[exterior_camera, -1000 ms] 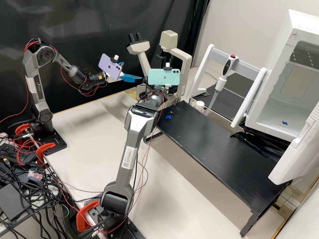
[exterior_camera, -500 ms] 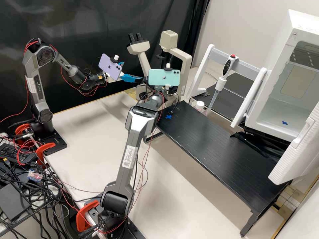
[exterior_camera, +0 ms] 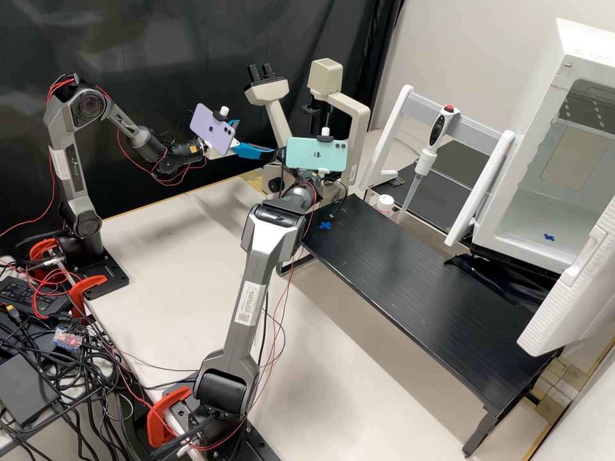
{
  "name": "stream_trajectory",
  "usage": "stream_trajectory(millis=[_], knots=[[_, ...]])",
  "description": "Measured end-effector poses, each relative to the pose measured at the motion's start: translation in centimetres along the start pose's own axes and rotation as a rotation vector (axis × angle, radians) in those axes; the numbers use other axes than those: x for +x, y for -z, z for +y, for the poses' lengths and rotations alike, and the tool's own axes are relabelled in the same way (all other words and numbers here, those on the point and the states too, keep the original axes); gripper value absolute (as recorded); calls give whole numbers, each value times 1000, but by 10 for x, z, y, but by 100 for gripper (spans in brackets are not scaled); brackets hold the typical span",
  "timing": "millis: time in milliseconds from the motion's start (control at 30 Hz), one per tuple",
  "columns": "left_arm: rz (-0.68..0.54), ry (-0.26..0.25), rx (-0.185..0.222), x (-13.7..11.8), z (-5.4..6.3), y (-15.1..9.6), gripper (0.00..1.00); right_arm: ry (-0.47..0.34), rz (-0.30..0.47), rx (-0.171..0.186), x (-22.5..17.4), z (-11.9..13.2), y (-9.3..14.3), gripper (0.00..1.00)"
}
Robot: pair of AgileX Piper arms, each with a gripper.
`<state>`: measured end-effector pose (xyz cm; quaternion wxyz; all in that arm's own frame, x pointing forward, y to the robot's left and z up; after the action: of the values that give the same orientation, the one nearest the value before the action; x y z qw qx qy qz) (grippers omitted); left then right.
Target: Move the petri dish to the microscope
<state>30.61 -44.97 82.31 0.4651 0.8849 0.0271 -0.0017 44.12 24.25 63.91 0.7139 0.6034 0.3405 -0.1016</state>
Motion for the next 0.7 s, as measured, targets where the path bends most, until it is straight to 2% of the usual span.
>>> stream_trajectory(millis=[367, 433, 500, 533, 600, 700], knots=[[0, 0, 0, 0, 0, 0, 100, 20, 91, 2, -71, 0, 22, 100], [0, 0, 0, 0, 0, 0, 100, 16, 111, 6, -86, -6, 20, 100], [0, 0, 0, 0, 0, 0, 100, -4, 156, -21, -111, -12, 17, 100], [0, 0, 0, 0, 0, 0, 100, -33, 189, -46, -125, -11, 18, 100], [0, 0, 0, 0, 0, 0, 100, -60, 216, -67, -141, -12, 17, 100], [0, 0, 0, 0, 0, 0, 100, -154, 285, -98, -176, -13, 10, 100]])
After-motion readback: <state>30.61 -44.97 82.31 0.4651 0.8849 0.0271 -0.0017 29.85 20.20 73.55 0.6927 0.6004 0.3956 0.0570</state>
